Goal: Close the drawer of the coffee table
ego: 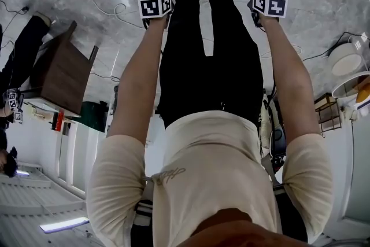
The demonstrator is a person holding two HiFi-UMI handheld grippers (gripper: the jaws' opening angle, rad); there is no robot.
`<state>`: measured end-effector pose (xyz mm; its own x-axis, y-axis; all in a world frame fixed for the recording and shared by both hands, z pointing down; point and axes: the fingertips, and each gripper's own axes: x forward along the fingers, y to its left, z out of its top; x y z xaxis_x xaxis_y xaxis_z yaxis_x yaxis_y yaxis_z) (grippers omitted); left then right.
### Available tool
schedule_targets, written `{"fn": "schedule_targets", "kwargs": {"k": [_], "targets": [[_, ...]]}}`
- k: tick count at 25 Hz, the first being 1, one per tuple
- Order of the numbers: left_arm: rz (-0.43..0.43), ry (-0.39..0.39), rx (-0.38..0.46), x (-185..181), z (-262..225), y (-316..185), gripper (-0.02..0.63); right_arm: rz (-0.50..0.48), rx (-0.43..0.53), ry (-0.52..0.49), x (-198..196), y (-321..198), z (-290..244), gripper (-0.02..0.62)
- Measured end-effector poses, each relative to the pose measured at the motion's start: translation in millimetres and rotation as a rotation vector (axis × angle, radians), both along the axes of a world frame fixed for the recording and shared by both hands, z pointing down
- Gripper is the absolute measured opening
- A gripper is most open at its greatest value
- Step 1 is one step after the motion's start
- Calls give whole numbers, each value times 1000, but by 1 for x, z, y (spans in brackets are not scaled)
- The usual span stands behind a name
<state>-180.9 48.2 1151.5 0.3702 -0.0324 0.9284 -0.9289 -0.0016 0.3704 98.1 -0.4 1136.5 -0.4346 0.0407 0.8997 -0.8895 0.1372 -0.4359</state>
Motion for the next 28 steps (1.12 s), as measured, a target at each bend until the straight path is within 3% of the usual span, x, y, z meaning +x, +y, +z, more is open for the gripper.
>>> {"fn": "schedule_targets", "kwargs": {"k": [4,20,28], "targets": [[-89,-18,25,-4,-1,-25,3,-11,28,-11,-1,-19,0,-5],[-68,-36,53,-16,3,-106,3,-38,66,-58,-13,-90,2,-5],[-58,-62,65,-15,4,-118,3,-17,51,-61,-1,-104,9,-5]]}}
